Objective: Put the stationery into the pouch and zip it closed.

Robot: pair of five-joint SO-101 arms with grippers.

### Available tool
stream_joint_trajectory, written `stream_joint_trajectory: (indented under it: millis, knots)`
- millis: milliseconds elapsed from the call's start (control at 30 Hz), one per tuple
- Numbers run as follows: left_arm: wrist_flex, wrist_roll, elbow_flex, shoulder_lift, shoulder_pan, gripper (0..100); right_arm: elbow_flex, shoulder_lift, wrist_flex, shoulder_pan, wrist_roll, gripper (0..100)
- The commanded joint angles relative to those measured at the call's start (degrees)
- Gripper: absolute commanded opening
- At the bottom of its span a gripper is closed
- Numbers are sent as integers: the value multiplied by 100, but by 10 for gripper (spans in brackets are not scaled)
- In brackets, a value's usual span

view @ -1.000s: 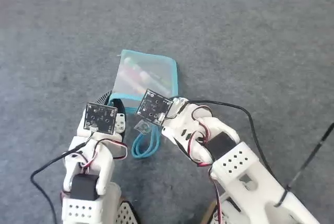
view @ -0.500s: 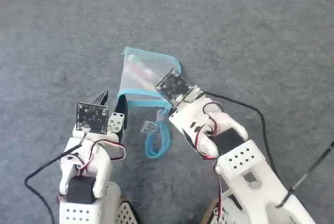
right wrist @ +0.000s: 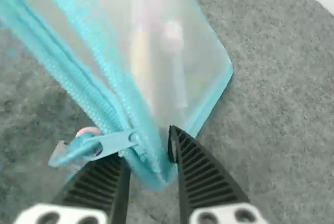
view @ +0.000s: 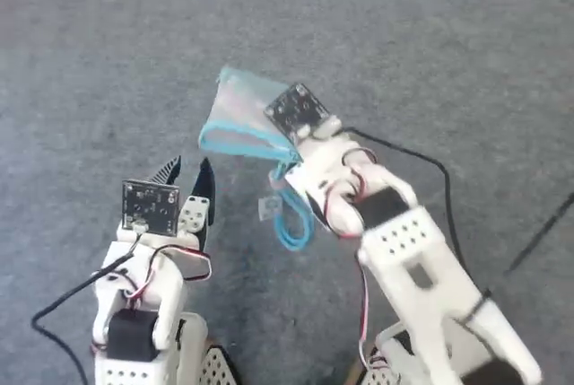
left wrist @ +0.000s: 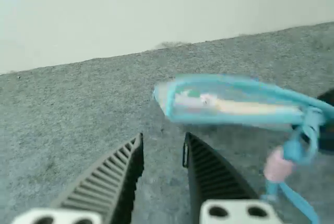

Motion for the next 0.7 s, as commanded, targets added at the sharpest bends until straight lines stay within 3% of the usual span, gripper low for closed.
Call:
stream_joint_trajectory:
  millis: [0, 200, 467, 667]
  knots:
    - [580, 79, -681, -53, 273, 122, -686, 629, 163, 215, -229, 6]
    - [545, 62, -620, -44, 422, 122, -949, 1015, 189, 462, -255, 6]
    - [-18, -440, 251, -44, 1626, 122, -1090, 13, 1059, 453, -229, 6]
    - [-264, -440, 505, -26, 2031, 126, -721, -347, 1112, 101, -211, 6]
